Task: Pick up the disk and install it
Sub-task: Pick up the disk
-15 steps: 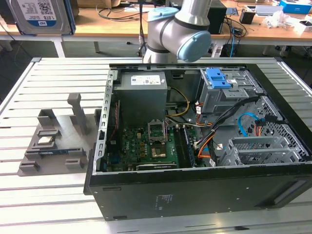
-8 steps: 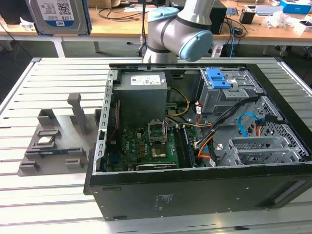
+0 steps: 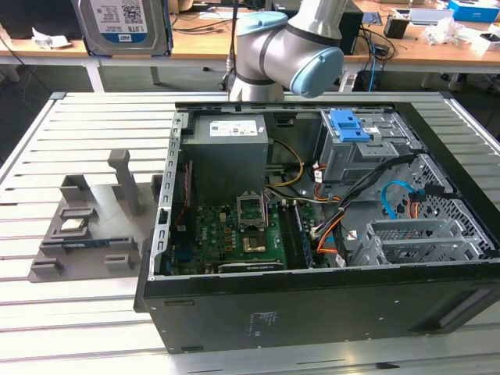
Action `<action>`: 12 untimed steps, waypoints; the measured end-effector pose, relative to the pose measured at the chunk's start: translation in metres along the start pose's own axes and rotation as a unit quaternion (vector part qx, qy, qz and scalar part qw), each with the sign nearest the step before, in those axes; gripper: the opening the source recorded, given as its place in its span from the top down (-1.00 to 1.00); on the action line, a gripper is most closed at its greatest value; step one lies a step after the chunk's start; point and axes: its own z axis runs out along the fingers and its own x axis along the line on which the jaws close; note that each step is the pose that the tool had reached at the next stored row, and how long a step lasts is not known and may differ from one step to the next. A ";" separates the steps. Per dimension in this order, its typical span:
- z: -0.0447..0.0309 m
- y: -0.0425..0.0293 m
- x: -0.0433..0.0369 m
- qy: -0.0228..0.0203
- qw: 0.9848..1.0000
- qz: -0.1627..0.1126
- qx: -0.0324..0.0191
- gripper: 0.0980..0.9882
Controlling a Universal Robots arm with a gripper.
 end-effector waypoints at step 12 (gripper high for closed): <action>0.0015 -0.0140 0.0012 0.000 1.000 0.000 0.000 0.40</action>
